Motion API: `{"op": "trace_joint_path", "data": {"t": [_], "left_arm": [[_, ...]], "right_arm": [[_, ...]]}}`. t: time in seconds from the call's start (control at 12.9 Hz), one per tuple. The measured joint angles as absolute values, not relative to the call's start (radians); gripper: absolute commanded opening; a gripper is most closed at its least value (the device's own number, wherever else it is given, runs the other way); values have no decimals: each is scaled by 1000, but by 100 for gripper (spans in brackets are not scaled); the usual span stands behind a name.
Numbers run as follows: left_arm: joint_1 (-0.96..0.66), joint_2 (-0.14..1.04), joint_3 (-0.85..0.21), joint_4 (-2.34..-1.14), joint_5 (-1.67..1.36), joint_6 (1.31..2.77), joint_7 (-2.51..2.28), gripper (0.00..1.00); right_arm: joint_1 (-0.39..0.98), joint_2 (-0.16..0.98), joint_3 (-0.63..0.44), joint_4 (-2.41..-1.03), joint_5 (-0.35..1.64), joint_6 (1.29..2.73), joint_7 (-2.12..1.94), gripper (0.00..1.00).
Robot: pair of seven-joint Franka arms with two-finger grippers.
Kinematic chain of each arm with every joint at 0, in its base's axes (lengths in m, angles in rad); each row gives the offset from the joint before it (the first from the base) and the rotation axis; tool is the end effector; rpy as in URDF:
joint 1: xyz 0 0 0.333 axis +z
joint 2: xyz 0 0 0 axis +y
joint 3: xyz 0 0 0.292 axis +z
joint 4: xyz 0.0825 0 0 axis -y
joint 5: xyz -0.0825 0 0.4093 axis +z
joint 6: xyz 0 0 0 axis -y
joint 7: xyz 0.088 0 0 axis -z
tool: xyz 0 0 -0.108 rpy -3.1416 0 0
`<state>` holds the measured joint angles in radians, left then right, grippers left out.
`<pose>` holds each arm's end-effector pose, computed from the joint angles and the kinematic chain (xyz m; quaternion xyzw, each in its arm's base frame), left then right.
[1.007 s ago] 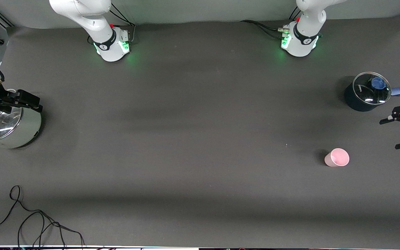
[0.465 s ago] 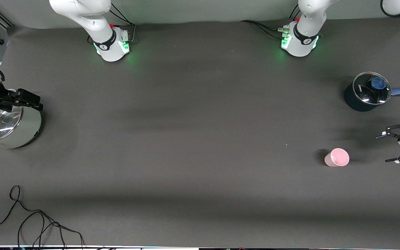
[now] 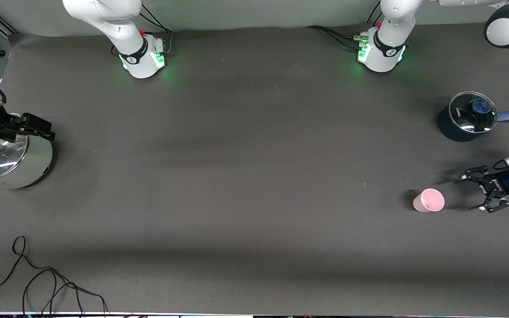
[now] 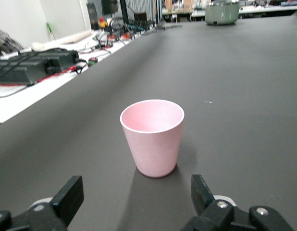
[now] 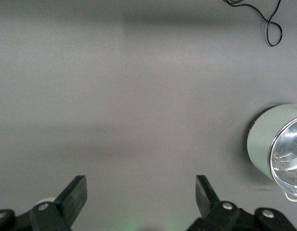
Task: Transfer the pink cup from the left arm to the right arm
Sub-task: 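Move the left gripper down and around the pink cup, then close the left gripper on the pink cup's side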
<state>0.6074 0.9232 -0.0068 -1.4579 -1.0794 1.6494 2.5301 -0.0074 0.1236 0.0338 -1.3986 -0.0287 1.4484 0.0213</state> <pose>0.5917 0.2982 0.1017 0.6372 -0.5311 0.4649 0.3094 0.6024 0.0112 0.6008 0.9992 0.0013 -0.0366 0.0131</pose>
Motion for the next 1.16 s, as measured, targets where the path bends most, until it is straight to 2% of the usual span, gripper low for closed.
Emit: {"op": "trace_joint_path", "data": {"t": [0.39, 1.16], "left_arm": [[586, 1031, -48, -1458, -1162, 1677, 2648, 100], [543, 1055, -54, -1461, -1184, 1695, 2535, 100]], "right_arm": [[-8, 137, 33, -1399, -41, 1423, 21, 100], [-2, 145, 33, -1399, -41, 1423, 21, 100]]}}
